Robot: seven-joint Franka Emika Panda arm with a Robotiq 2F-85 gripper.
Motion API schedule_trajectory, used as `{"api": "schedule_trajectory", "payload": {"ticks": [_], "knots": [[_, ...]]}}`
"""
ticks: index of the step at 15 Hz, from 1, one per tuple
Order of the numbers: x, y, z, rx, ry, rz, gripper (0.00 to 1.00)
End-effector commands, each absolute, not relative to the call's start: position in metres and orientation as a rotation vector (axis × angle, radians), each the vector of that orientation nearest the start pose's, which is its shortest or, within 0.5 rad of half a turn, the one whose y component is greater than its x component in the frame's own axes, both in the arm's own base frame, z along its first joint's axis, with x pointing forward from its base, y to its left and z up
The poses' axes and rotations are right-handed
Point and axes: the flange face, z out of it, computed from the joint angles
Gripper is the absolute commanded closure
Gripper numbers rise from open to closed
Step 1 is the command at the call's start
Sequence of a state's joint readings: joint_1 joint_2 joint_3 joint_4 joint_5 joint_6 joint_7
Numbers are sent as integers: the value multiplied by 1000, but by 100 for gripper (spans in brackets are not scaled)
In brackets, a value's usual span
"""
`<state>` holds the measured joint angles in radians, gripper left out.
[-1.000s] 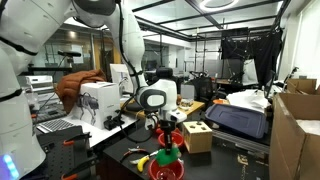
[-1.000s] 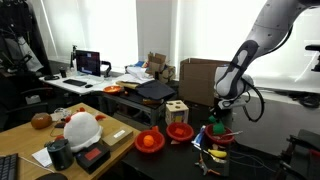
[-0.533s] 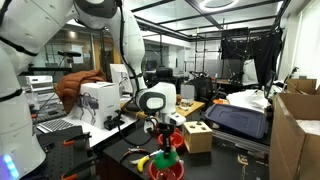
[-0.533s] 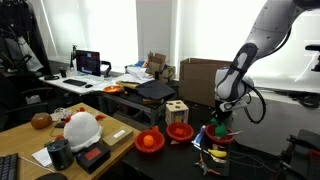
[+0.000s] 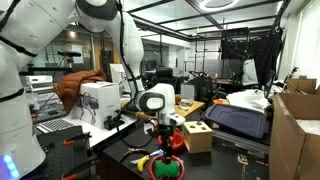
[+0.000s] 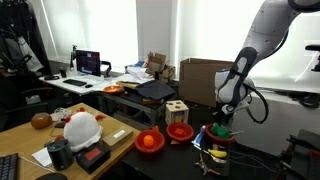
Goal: Put the green doll in the orange bowl closest to you
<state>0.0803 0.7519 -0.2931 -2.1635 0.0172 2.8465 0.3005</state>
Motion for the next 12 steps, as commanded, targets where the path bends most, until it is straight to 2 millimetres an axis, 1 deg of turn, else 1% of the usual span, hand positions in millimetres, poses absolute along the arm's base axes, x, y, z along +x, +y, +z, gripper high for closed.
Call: {"api": "schedule_trajectory", "payload": {"ticks": [1,3,7,10,12], "knots": [[516,-120,77,-3271,724,18,13],[517,-108,91,-3272,681,-16,0],[510,-63,141,-3240,623,-132,0],[499,-28,178,-3247,559,-151,0],[492,-7,199,-3258,517,-168,0]]}}
